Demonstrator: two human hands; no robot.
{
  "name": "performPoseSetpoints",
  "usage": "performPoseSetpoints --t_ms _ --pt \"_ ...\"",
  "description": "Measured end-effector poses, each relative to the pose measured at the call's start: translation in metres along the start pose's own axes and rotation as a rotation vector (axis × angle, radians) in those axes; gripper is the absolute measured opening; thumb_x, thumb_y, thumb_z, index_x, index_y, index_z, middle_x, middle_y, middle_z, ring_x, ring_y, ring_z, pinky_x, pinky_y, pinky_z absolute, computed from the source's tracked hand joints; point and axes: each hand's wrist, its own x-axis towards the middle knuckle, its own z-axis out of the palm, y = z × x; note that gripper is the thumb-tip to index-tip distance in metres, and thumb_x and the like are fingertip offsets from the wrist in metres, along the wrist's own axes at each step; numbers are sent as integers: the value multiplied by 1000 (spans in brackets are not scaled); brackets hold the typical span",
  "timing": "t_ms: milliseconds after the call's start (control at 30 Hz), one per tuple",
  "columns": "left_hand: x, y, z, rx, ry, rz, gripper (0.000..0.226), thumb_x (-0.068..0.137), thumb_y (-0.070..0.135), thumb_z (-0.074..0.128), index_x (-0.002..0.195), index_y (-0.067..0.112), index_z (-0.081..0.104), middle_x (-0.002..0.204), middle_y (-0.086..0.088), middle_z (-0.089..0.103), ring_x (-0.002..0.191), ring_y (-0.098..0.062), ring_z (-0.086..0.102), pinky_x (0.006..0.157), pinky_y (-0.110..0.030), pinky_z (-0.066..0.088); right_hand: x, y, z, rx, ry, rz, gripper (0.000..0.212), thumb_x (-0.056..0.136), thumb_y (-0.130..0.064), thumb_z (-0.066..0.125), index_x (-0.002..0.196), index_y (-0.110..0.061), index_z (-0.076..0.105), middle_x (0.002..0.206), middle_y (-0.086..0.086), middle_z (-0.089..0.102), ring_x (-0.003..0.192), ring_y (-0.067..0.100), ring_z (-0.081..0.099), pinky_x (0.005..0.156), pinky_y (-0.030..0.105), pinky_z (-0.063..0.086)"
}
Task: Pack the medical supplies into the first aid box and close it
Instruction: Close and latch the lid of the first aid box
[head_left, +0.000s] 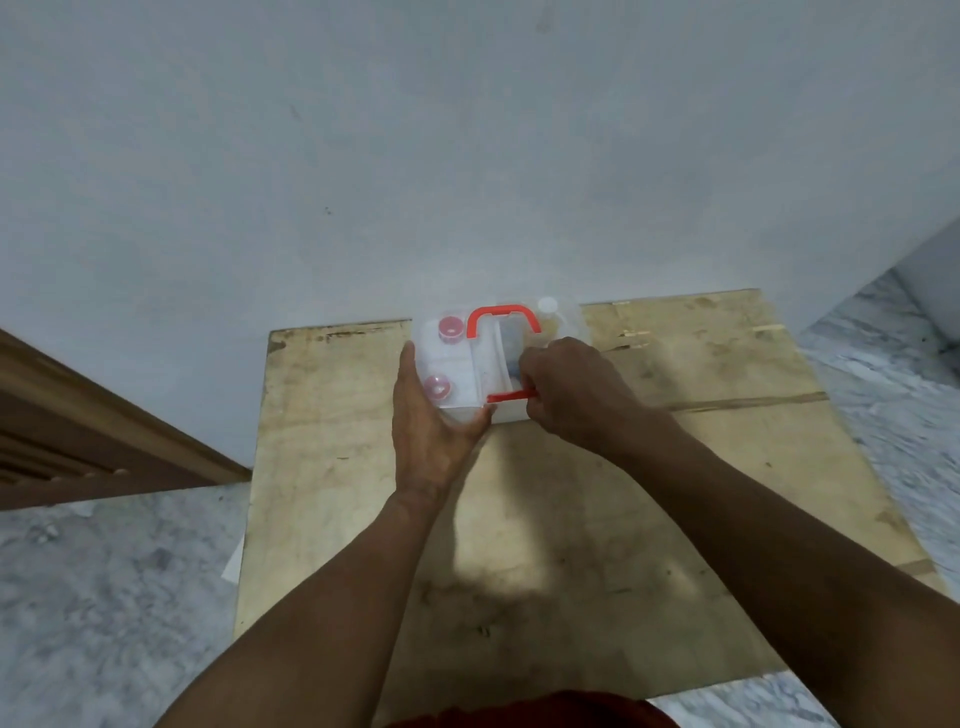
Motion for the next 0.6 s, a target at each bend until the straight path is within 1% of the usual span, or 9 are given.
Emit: performPoseSetpoints --t_ms 67,100,200,267,333,400,433,533,600 --pt "1 -4 0 28 -22 9 101 59 58 86 139 25 35 131 6 52 119 -13 55 93 -32 55 -1 0 8 -8 39 -1 24 85 -13 69 108 -7 69 103 8 73 85 22 68 85 37 58" --pt "1 -6 0 32 -35 6 105 59 59 86 142 23 34 133 4 51 121 -15 54 95 -37 55 -2 1 12 -7 59 -1 23 84 -12 69 107 -6 69 103 8 73 86 23 68 85 38 58" --pt "1 -12 -1 28 -79 18 112 59 61 86 147 23 28 141 4 46 128 -16 50 99 -42 52 -7 4 26 -30 117 -11 26 82 -9 71 107 -4 68 113 11 70 100 30 65 90 48 56" --pt "2 -16 -2 1 -101 23 111 62 55 88 149 23 27 141 5 46 128 -15 50 101 -41 51 -12 8 39 -85 137 -32 33 80 -11 74 111 -4 66 126 15 63 115 36 59 94 55 52" --pt "2 -18 -3 -1 -110 23 113 65 50 88 153 23 22 141 10 44 128 -11 49 104 -38 49 -19 15 49 -124 146 -62 38 80 -19 76 113 -5 64 136 16 56 123 38 53 97 56 49" --pt "2 -19 -4 11 -127 36 116 67 45 88 156 26 16 136 25 38 121 -1 47 103 -28 46 -24 22 53 -119 139 -94 46 77 -32 78 113 -7 65 142 17 51 130 39 48 103 55 44" --pt "2 -18 -5 26 -144 46 115 67 43 88 156 29 16 134 27 36 115 0 48 99 -23 46 -26 25 53 -112 135 -118 48 76 -37 79 113 -9 66 145 17 48 133 39 45 106 55 41" --pt "2 -17 -8 80 -166 96 109 69 38 88 154 28 22 140 6 41 113 -7 48 95 -20 45 -31 35 48 -29 169 -203 43 79 -35 77 113 -14 64 144 15 49 135 36 43 109 54 39" --pt "4 -19 -10 107 -178 130 108 69 38 88 154 24 22 144 4 40 121 -4 42 98 -9 37 -31 43 48 80 233 -189 44 79 -30 77 115 -13 60 139 14 54 129 33 49 105 51 45"
